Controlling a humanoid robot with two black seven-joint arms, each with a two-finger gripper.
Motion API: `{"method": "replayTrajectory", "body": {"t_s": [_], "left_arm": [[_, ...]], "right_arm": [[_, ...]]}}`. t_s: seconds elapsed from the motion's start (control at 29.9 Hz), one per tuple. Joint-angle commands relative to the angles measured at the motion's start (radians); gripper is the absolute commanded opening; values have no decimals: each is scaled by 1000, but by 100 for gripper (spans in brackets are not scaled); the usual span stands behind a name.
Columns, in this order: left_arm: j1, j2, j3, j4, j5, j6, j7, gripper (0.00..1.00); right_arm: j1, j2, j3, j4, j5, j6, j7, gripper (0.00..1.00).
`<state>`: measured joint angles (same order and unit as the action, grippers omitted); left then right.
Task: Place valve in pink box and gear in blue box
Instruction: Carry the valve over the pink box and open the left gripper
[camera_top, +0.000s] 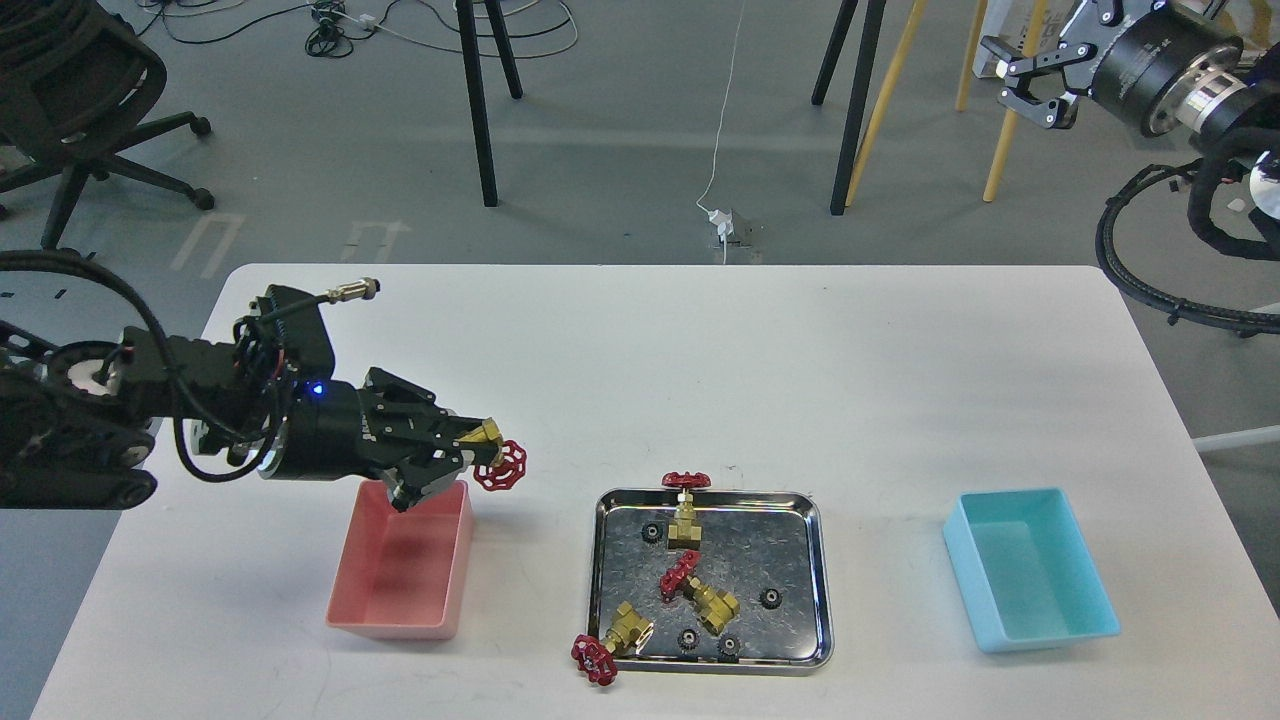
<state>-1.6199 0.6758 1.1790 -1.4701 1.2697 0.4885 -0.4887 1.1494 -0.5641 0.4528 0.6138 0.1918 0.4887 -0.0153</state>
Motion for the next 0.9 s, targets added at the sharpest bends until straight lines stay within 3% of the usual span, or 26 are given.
{"method": "replayTrajectory", "body": {"t_s": [0.0,0.3,0.87], "left_arm": [[6,103,-9,-22,66,0,0,16],[135,191,-45,-15,155,0,0,17],[317,149,-125,120,157,0,0,17]], "right_arm": [[1,0,1,1,0,0,0,99],[1,9,1,1,0,0,0,99],[0,0,6,4,0,0,0,99]]}}
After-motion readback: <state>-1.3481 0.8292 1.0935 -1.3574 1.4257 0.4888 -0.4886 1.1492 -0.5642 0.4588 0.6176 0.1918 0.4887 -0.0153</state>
